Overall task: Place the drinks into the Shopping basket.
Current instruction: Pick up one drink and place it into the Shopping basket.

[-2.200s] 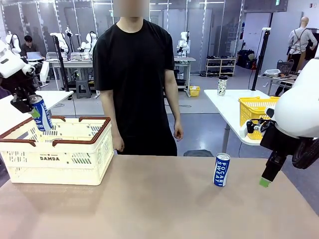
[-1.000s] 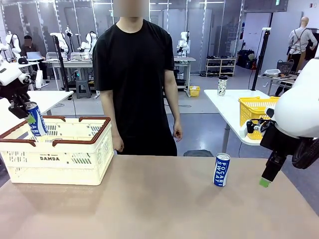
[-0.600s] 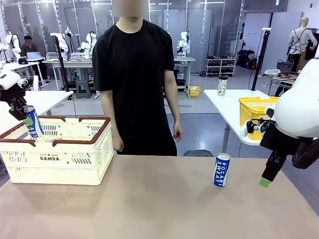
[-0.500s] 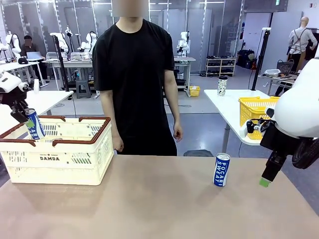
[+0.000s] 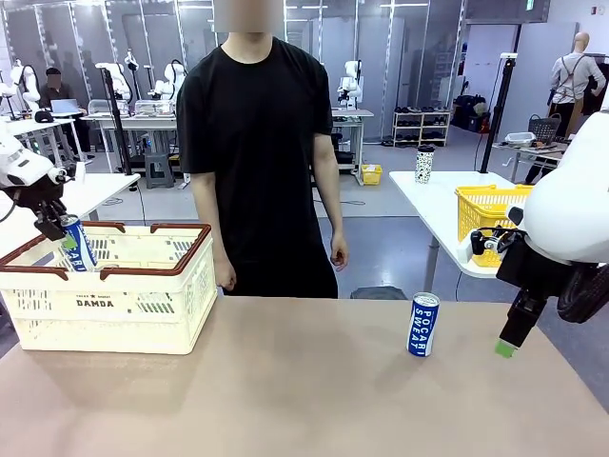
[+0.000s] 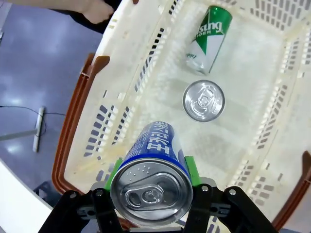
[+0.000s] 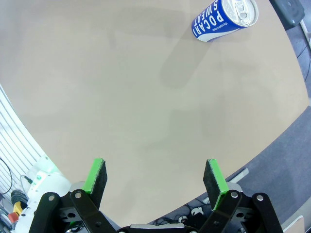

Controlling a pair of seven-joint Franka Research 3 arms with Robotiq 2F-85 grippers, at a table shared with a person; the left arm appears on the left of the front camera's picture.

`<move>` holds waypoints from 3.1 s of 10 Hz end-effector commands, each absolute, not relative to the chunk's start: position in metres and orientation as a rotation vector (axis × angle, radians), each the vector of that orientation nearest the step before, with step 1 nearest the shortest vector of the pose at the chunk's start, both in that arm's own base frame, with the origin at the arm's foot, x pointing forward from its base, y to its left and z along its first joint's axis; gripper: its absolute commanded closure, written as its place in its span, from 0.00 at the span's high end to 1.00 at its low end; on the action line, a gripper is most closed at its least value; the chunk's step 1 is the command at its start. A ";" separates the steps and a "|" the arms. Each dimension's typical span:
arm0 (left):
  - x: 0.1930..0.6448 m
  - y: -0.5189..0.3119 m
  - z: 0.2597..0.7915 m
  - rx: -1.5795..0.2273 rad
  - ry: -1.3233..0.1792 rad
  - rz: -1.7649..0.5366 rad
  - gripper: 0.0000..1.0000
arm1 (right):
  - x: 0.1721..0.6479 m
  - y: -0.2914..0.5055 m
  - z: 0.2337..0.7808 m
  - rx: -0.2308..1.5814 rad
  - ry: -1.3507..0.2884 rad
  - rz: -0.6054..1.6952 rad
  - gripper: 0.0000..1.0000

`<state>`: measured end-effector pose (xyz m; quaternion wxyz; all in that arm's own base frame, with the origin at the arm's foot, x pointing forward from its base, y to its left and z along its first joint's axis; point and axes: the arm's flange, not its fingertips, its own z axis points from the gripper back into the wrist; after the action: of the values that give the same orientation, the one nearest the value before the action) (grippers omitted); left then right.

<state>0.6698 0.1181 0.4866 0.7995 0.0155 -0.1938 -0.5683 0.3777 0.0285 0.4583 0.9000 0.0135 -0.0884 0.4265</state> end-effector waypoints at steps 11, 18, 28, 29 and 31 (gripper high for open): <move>0.702 0.120 0.420 0.042 -0.290 -1.504 0.57 | 0.377 0.027 0.458 0.028 -0.181 0.881 1.00; 0.709 0.115 0.387 -0.011 -0.269 -1.531 0.57 | 0.377 0.027 0.458 0.028 -0.181 0.881 1.00; 0.704 0.112 0.377 -0.030 -0.239 -1.548 1.00 | 0.377 0.027 0.458 0.028 -0.181 0.881 1.00; 0.704 0.113 0.379 -0.026 -0.238 -1.549 1.00 | 0.377 0.027 0.458 0.028 -0.181 0.881 1.00; 0.703 0.113 0.385 -0.007 -0.245 -1.544 1.00 | 0.377 0.027 0.458 0.028 -0.181 0.881 1.00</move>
<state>0.7031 0.1114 0.3775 0.7148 -0.0061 -0.1143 -0.6899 0.3777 0.0285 0.4583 0.9000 0.0134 -0.0884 0.4265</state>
